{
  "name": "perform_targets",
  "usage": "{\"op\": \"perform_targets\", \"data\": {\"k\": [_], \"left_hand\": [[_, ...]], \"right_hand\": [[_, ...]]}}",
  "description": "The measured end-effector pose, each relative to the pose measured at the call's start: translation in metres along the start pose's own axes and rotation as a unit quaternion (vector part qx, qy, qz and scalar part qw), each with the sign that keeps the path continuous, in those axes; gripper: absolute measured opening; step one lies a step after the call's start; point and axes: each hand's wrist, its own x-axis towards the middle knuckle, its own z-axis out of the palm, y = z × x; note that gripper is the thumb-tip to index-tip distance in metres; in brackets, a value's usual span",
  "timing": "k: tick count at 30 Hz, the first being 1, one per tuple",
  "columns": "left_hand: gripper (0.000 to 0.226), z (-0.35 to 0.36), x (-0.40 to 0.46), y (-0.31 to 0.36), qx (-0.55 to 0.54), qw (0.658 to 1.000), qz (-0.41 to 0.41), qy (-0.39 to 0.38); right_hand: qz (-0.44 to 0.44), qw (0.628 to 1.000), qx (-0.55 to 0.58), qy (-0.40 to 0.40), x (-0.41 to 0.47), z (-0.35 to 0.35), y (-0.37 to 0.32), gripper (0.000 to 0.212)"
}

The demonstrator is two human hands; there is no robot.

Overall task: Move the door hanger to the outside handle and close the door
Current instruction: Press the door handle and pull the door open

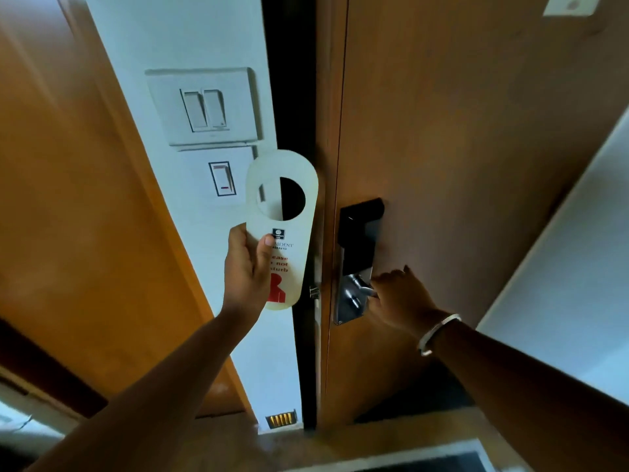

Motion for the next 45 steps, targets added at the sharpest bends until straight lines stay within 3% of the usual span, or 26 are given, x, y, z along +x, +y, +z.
{"op": "perform_targets", "data": {"k": [7,12,21,28,31,36,40,45], "left_hand": [[0.022,0.003,-0.025,-0.028,0.020,0.997,-0.023,-0.065],[0.019,0.020,-0.053,-0.022,0.010,0.995,-0.048,-0.090],[0.018,0.067,-0.094,-0.043,0.010,0.980,-0.064,-0.186],[0.015,0.091,-0.094,-0.034,0.020,0.957,-0.069,-0.282],[0.013,0.098,-0.094,-0.034,-0.016,0.944,-0.063,-0.323],[0.015,0.118,-0.094,-0.040,-0.069,0.925,-0.065,-0.367],[0.042,0.140,-0.102,-0.037,-0.089,0.913,-0.035,-0.397],[0.092,0.173,-0.116,-0.020,-0.088,0.885,-0.022,-0.457]], "right_hand": [[0.069,0.996,-0.039,-0.037,-0.064,-0.012,-0.007,0.022],[0.055,0.996,-0.061,-0.044,-0.119,-0.030,0.001,0.030],[0.026,0.995,0.042,0.085,-0.218,-0.099,-0.023,0.034],[-0.058,0.982,-0.124,0.132,-0.221,-0.182,-0.069,0.035],[-0.081,0.970,-0.214,0.080,-0.200,-0.207,-0.079,0.041],[0.001,0.924,-0.378,-0.061,-0.163,-0.229,-0.068,0.069],[0.104,0.851,-0.474,-0.201,-0.162,-0.240,-0.041,0.091],[0.190,0.790,-0.514,-0.275,-0.182,-0.247,0.002,0.107]]}}
